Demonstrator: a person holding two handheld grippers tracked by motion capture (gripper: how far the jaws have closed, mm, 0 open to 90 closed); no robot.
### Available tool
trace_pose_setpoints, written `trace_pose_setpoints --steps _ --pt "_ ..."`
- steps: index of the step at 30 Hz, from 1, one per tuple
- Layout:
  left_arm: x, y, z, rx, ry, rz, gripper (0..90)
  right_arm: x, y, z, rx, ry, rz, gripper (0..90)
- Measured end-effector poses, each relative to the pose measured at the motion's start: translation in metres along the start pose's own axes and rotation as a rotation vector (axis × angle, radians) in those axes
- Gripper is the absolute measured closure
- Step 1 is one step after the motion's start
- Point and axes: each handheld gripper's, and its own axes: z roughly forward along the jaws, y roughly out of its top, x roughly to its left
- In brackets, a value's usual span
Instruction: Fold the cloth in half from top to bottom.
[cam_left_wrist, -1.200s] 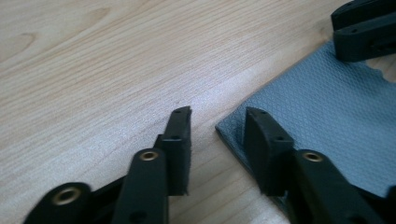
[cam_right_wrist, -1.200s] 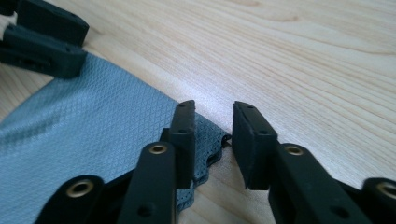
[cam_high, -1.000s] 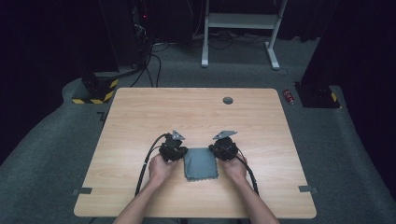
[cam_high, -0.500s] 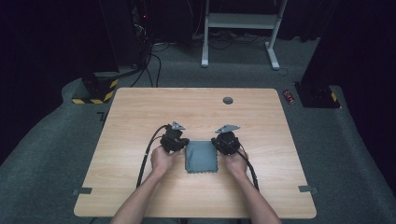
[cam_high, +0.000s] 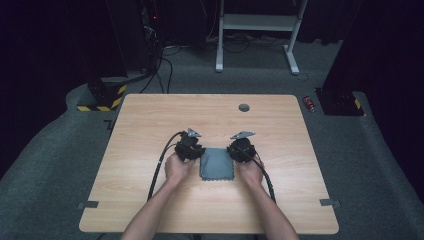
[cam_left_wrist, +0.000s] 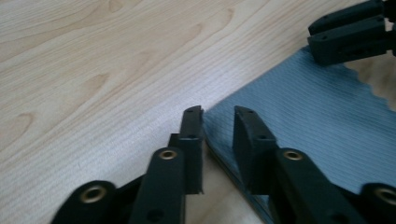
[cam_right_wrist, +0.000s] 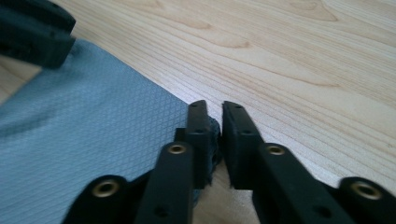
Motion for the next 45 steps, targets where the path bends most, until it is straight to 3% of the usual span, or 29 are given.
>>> trace_pose_setpoints --steps 5,12,21,28,29,35,45 --pt "-0.018 -0.015 -0.013 0.003 -0.027 0.041 59.6 0.008 -0.006 -0.015 -0.031 0.034 -0.008 74.4" --pt "-0.035 -0.042 -0.026 0.009 -0.027 0.084 54.6 0.029 -0.035 -0.036 -0.031 0.098 -0.056 70.0" --pt "-0.037 -0.054 -0.028 0.017 -0.027 0.078 54.4 0.035 -0.055 -0.044 -0.010 0.087 -0.096 69.8" --pt "-0.034 -0.062 -0.034 -0.008 -0.040 0.038 50.1 0.034 -0.058 -0.046 -0.014 0.083 -0.092 68.2" --pt "-0.032 -0.065 -0.037 -0.026 -0.052 0.012 48.4 0.032 -0.059 -0.049 -0.026 0.086 -0.080 67.4" --pt "-0.026 -0.071 -0.047 -0.083 -0.072 -0.047 44.7 0.028 -0.059 -0.057 -0.053 0.096 -0.048 65.6" --pt "-0.014 -0.076 -0.062 -0.143 -0.078 -0.097 43.1 0.019 -0.059 -0.067 -0.081 0.098 -0.012 62.8"
